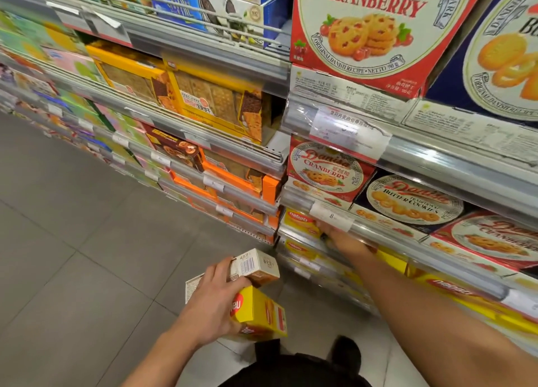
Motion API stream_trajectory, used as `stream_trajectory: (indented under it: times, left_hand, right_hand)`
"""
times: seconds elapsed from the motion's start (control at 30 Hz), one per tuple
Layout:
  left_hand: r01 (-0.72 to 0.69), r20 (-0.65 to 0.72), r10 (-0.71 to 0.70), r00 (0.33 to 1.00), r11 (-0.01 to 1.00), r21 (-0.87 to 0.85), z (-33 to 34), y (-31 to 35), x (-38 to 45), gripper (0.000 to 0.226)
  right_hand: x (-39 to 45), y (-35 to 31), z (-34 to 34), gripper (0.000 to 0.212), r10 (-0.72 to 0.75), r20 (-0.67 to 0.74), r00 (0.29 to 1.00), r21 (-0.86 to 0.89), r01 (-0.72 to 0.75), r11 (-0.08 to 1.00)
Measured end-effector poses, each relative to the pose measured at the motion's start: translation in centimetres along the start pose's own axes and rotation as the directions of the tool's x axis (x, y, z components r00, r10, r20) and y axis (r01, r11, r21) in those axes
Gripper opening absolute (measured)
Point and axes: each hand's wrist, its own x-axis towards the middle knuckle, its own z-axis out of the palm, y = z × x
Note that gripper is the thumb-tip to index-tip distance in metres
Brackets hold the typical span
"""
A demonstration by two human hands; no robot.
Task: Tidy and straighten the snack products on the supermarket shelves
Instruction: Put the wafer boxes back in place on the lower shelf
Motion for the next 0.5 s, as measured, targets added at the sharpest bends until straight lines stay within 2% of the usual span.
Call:
stream_trajectory:
  times: [0.03,0.1,0.17,0.27,0.33,0.4,0.5]
  left_hand:
    - [-0.007,0.008,0.007,1.000,1.000,0.006,0.0,0.2,0.2,0.075]
    - [-0.021,0.027,0.021,0.999,1.000,0.016,-0.1,0.5,0.8,0.076]
    - [-0.038,0.044,0.038,0.998,0.999,0.014,-0.1,1.1,1.7,0.077]
    - [-0.087,0.048,0.088,0.995,0.996,-0.015,-0.3,2.4,3.3,0.077]
    - [-0.149,0.062,0.150,0.987,0.988,-0.030,-0.3,3.3,4.4,0.076]
    - [-0.223,0.076,0.226,0.971,0.974,-0.042,-0.2,4.4,5.5,0.074]
    - [-0.321,0.112,0.322,0.940,0.947,-0.027,0.1,6.9,7.0,0.074]
  right_hand:
    - [-2.4,-1.2,0.3,0.088,-0.073,-0.022,0.997,0.008,0.073,0.997]
    - [-5.6,-1.6,0.5,0.061,-0.231,-0.112,0.966,-0.093,0.222,0.971]
    - [-7.6,-0.1,0.4,0.052,-0.299,-0.155,0.941,-0.167,0.274,0.947]
    - [-9.7,3.2,0.2,0.065,-0.261,0.081,0.962,-0.257,0.273,0.927]
    - [-11.5,4.8,0.1,0.064,-0.271,0.175,0.947,-0.273,0.311,0.910]
    - [-13.1,6.0,-0.1,0.068,-0.317,0.162,0.935,-0.258,0.350,0.901]
    - [-14.2,6.4,-0.9,0.082,-0.394,0.066,0.917,-0.371,0.389,0.843]
